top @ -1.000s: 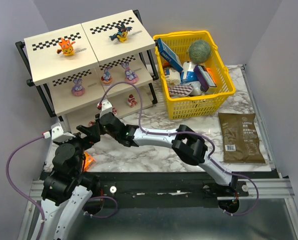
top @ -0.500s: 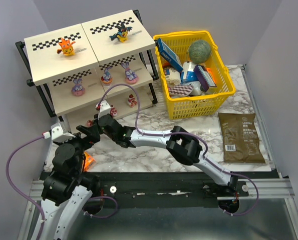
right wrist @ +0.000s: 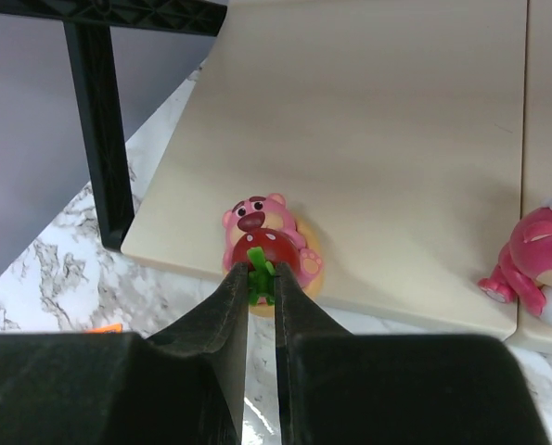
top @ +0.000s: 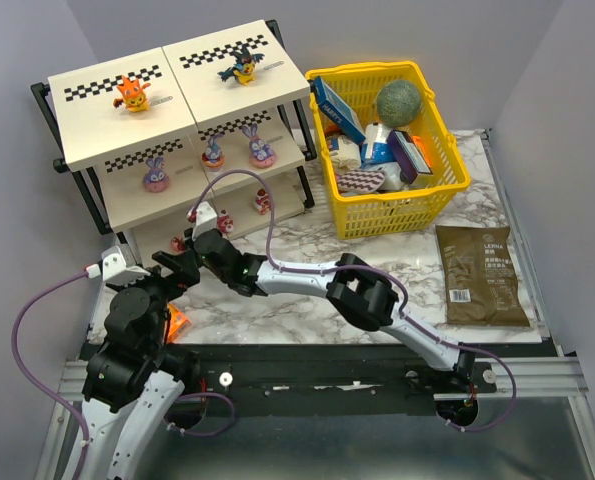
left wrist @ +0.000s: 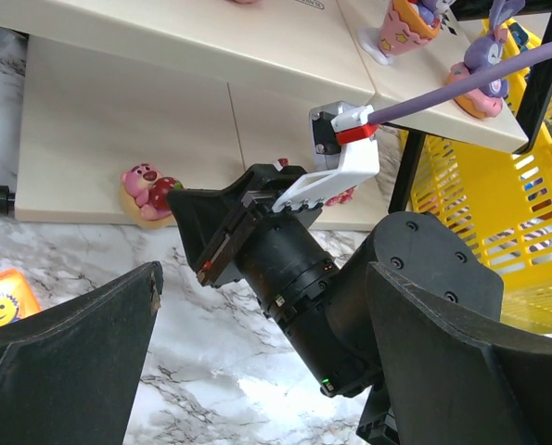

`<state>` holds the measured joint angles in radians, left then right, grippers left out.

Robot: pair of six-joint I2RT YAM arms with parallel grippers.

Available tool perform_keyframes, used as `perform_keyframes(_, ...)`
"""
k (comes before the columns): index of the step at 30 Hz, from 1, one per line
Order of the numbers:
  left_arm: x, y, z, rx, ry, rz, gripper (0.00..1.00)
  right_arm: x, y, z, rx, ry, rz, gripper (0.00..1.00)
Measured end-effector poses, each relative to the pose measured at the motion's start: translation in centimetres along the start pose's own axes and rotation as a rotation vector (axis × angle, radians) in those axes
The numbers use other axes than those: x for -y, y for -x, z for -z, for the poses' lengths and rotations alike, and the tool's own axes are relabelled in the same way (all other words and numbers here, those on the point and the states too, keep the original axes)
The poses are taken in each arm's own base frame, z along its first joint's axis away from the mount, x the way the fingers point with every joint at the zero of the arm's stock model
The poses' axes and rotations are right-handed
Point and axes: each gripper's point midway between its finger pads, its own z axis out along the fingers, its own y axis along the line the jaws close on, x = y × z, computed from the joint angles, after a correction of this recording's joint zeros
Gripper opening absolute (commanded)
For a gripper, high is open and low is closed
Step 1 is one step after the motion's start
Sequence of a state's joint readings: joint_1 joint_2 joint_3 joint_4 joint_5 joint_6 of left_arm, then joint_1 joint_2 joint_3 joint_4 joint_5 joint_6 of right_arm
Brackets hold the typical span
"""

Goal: Place and organize the plastic toys onto the shelf

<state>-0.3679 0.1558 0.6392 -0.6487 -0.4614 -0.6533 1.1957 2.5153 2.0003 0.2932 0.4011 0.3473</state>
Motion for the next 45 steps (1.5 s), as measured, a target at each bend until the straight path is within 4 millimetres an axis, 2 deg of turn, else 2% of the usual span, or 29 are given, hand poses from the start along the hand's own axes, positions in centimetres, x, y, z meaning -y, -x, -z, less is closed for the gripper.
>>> perform_keyframes(7,-0.1,-0.1,0.0,-0.003,0.004,-0.002,0.99,-0.3,0.5,-0.2,0.011,0.009,0.021,0.32)
perform_keyframes(8,-0.1,-0.1,0.0,-0.003,0.004,-0.002,0.99,-0.4,0.6,-0.2,0.013,0.014,0.021,0.38)
perform_keyframes(14,-0.1,-0.1,0.0,-0.003,0.004,-0.001,0.99,-0.9,1.2,-0.3,0.024,0.032,0.022,0.52)
perform_keyframes(19,-0.1,-0.1,0.0,-0.003,0.005,0.000,0.99,-0.8,1.0,-0.2,0.022,0.035,0.021,0.51)
perform_keyframes(24,-0.1,-0.1,0.0,-0.004,0.006,-0.001,0.99,0.0,-0.1,0.8,-0.001,0.031,0.030,0.51)
perform_keyframes(30,-0.2,-0.1,0.0,-0.005,0.006,-0.001,0.99,0.0,0.5,1.5,0.011,0.036,0.024,0.49)
perform_keyframes(38,-0.2,-0.2,0.0,-0.007,0.009,-0.003,0.99,-0.4,2.0,2.3,0.031,0.055,-0.008,0.26)
perform_keyframes(41,-0.2,-0.2,0.0,-0.007,0.009,-0.003,0.99,-0.4,1.4,2.4,0.019,0.058,-0.012,0.20)
perform_keyframes(45,-0.2,-0.2,0.0,-0.007,0.009,-0.003,0.99,-0.3,0.9,2.5,0.007,0.059,-0.017,0.18)
